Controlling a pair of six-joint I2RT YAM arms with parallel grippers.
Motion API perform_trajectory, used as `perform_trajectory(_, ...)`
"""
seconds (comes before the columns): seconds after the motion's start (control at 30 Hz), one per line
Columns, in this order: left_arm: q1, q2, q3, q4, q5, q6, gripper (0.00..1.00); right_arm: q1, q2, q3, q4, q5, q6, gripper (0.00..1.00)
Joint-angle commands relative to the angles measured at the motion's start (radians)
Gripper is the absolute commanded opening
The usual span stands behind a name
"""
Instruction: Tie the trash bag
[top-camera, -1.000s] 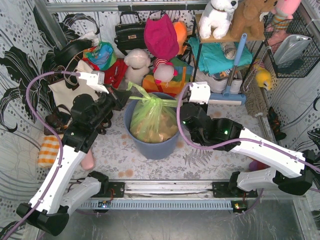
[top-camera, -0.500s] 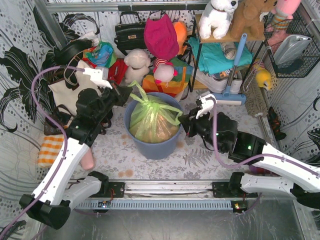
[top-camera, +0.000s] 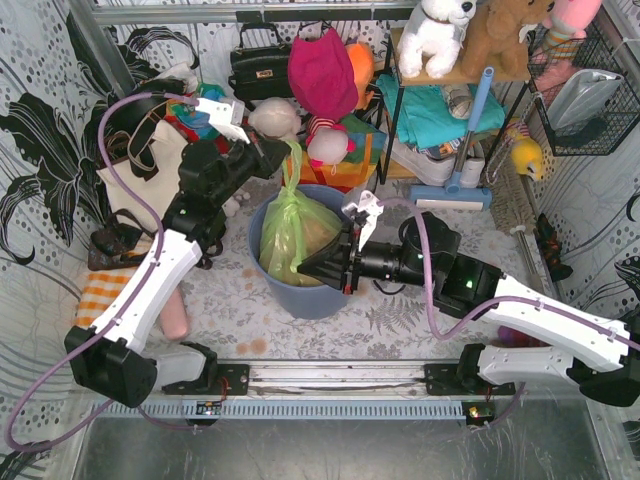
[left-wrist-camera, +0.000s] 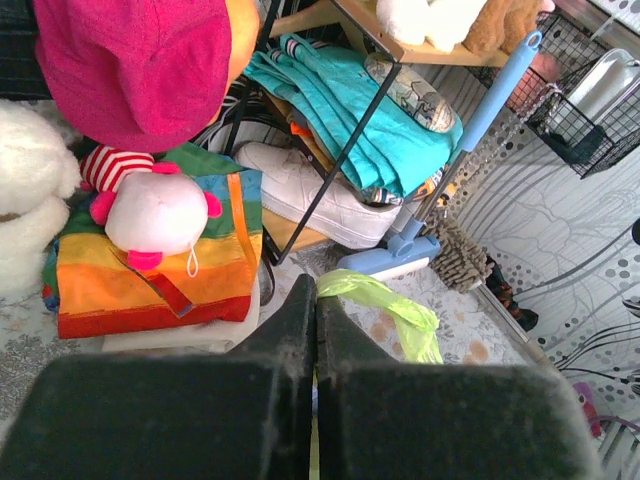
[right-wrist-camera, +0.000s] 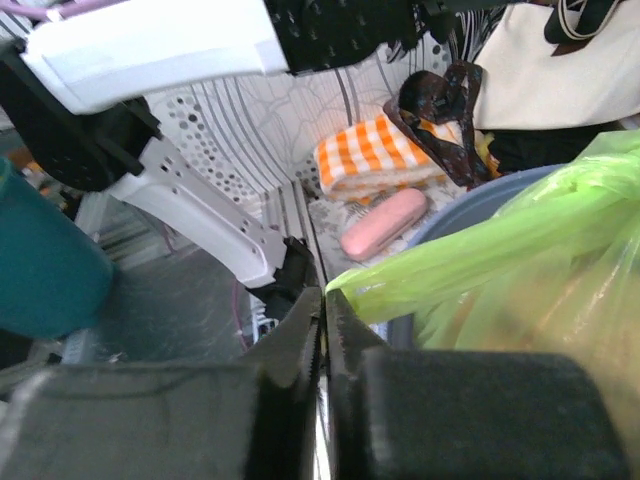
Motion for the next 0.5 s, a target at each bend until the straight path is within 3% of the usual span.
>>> perform_trajectory(0.0,0.007,0.025,0.031,0.112,0.030,-0.008,0.00,0.000,-0.031,-0.017,0.099,-0.016,0.042,0.13)
perform_trajectory(0.07,0.007,0.027,0.022,0.121,0.040,-0.019,0.00,0.000,-0.050,-0.038,0.088,0.055,0.045,0.35)
perform_trajectory(0.13,0.008,0.024,0.014,0.123,0.043,-0.024,0.00,0.000,-0.068,-0.059,0.081,0.122,0.048,0.47)
perform_trajectory(0.37,0.008,0.014,0.004,0.110,0.046,-0.026,0.00,0.000,-0.065,-0.075,0.079,0.328,0.073,0.63)
perform_trajectory(0.47,0.008,0.011,-0.001,0.110,0.045,-0.028,0.00,-0.001,-0.029,-0.056,0.081,0.346,0.082,0.66)
